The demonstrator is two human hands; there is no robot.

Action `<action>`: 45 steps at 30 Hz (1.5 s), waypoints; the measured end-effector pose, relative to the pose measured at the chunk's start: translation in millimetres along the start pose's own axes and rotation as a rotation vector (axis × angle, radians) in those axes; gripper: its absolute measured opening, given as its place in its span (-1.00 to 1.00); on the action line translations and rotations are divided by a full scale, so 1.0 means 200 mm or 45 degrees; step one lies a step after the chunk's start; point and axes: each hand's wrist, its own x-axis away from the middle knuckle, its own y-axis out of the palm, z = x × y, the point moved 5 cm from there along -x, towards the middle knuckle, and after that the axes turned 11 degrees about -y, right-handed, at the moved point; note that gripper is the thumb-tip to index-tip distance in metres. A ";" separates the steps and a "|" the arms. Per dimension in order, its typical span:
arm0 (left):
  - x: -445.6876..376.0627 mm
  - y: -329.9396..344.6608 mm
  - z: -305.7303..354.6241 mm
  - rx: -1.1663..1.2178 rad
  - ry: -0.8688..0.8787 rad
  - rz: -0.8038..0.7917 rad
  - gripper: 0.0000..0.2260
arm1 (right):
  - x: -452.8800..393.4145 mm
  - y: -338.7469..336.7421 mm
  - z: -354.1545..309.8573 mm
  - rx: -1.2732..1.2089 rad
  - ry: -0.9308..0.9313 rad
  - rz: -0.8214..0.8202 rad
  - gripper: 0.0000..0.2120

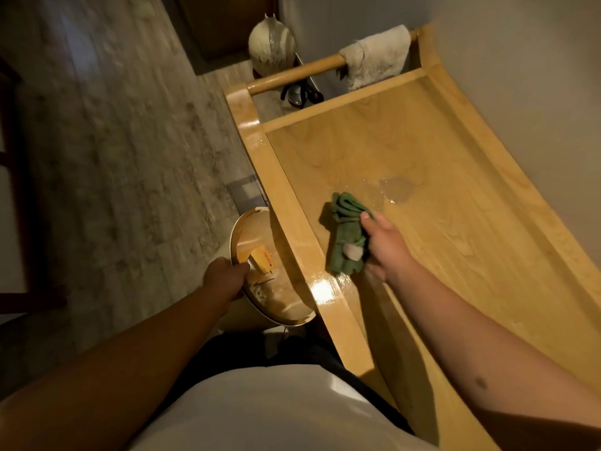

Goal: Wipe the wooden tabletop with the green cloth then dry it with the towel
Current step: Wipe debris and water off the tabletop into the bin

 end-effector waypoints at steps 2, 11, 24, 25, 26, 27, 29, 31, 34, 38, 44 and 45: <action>-0.01 0.01 0.02 0.007 -0.005 0.003 -0.86 | -0.09 -0.11 -0.15 0.092 -0.095 0.055 -0.74; -0.01 0.04 0.03 0.014 -0.056 0.042 -0.82 | -0.53 -0.49 -0.64 0.930 -0.431 0.250 -0.76; 0.04 0.05 0.01 0.000 -0.051 0.092 -0.80 | -0.44 -0.17 -0.20 1.728 -0.641 -0.180 -0.63; 0.04 0.04 0.01 -0.004 -0.037 0.096 -0.81 | -0.41 -0.14 -0.17 1.754 -0.659 -0.214 -0.62; 0.04 0.04 0.00 -0.003 -0.031 0.098 -0.80 | -0.38 -0.11 -0.14 1.762 -0.666 -0.240 -0.61; 0.04 0.04 0.00 0.005 -0.033 0.096 -0.79 | -0.35 -0.07 -0.12 1.759 -0.667 -0.261 -0.61; 0.04 0.03 -0.02 0.019 -0.048 0.082 -0.68 | -0.29 0.01 -0.06 1.743 -0.665 -0.309 -0.62; 0.03 0.03 -0.04 0.024 -0.046 0.071 -0.68 | -0.22 0.09 -0.01 1.748 -0.668 -0.370 -0.62; 0.02 0.02 -0.04 0.019 -0.022 0.083 -0.78 | -0.09 0.21 0.08 1.731 -0.724 -0.445 -0.62; 0.02 0.02 -0.03 0.025 0.001 0.071 -0.78 | 0.04 0.36 0.19 1.700 -0.760 -0.582 -0.66; 0.03 -0.01 -0.02 0.094 0.045 0.085 -0.82 | 0.16 0.53 0.30 1.674 -0.789 -0.714 -0.72; 0.03 -0.01 -0.03 0.114 0.041 0.078 -0.82 | 0.17 0.56 0.32 1.669 -0.786 -0.738 -0.72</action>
